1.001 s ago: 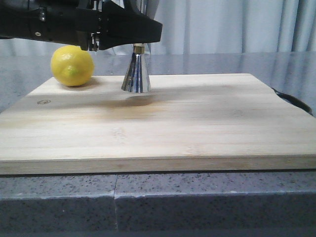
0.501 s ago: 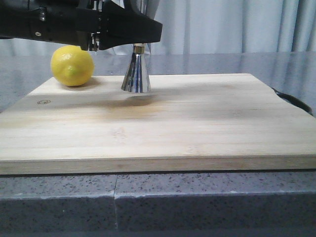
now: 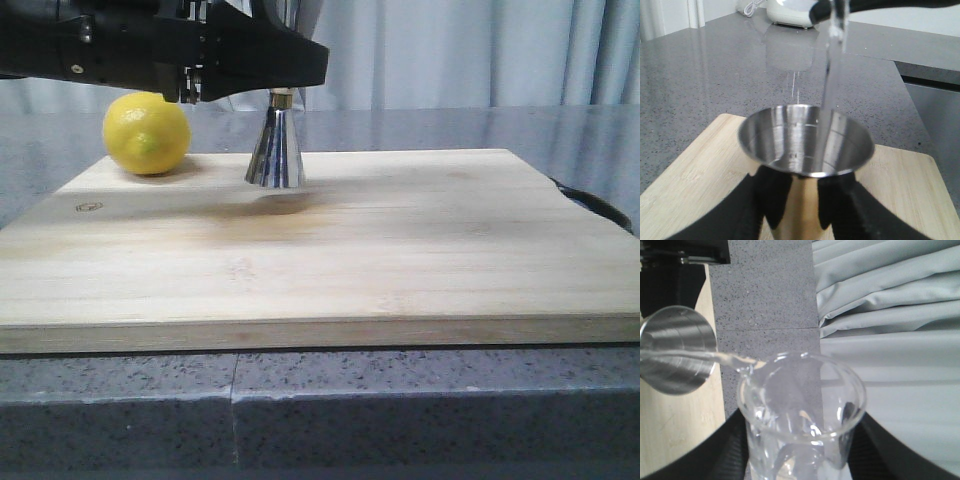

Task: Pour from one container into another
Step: 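Tilt the beaker with the right gripper, pouring liquid into the jigger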

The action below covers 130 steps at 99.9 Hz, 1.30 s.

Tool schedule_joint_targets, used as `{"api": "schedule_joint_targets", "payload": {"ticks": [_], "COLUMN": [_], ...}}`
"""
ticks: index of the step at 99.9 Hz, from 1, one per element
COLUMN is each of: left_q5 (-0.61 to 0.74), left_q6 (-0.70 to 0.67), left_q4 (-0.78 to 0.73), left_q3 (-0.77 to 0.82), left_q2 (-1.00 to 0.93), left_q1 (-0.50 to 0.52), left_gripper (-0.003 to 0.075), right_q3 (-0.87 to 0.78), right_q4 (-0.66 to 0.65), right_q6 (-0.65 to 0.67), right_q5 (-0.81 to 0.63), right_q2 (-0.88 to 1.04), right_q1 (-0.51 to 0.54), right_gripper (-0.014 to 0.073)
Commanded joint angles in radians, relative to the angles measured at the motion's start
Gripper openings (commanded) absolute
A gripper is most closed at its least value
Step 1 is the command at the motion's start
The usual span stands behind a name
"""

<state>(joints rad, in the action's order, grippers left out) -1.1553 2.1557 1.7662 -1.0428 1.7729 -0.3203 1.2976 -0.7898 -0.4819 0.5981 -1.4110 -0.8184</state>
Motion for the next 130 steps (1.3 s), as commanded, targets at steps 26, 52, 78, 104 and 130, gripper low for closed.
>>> {"api": "schedule_joint_targets", "payload": {"ticks": [26,52,78,104,130], "left_q5": [-0.099,-0.099,-0.099,-0.099,-0.099], "left_q6": [-0.007,-0.007,-0.007,-0.007,-0.007], "left_q4": [0.082,0.082,0.082,0.082,0.082], "left_q3": [-0.03,-0.03,-0.03,-0.03,-0.03], "left_q2": [-0.039,-0.039,-0.039,-0.039,-0.039], "left_q1": [-0.009,-0.009,-0.009,-0.009,-0.009], "left_gripper": [0.0185,0.0185,0.0185,0.0185,0.0185], "right_q3": [0.038,0.038,0.038,0.038,0.038], "right_q4": [-0.06,-0.087,-0.113,-0.132,-0.173], "right_q6": [-0.066,-0.079,-0.121,-0.172,-0.172], "right_q5": [-0.075,-0.091,-0.099,-0.101,-0.111], "right_q2": [0.032,0.032,0.032,0.032,0.032], "right_q1": [-0.001,-0.001,-0.001,-0.001,-0.001], "right_gripper": [0.024,0.024,0.024,0.024,0.024]}}
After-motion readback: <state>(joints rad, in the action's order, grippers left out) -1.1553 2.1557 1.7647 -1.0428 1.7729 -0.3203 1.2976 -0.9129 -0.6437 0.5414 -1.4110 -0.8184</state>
